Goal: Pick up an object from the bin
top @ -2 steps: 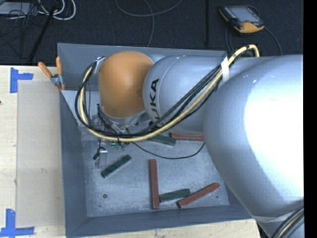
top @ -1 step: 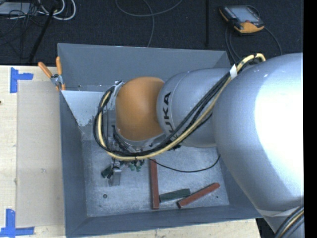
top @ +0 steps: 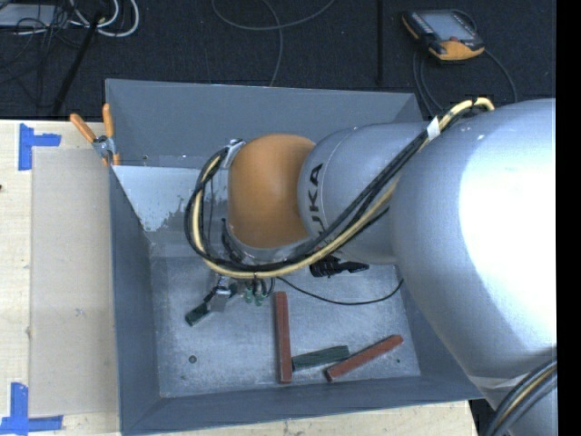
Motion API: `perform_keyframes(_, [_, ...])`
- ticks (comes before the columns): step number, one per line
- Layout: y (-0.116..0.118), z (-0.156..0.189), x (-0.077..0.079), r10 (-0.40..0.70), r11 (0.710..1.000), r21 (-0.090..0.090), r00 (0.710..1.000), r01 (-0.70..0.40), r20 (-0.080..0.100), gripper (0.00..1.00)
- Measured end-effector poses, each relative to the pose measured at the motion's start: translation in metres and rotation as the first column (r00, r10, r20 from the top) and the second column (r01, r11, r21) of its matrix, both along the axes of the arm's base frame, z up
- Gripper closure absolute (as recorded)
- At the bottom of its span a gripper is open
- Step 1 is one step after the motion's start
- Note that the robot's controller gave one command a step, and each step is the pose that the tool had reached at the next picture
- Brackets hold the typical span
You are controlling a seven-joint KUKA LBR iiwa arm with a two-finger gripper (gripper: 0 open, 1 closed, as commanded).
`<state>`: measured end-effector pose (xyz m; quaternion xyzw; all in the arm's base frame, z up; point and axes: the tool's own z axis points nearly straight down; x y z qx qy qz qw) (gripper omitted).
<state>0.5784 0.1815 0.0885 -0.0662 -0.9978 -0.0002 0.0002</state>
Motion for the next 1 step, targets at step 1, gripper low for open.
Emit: perform_keyframes(1, [-0.0004,0.0000,0.0001,-0.002,1.000,0.000,1.000,0.002,0.000,0.00])
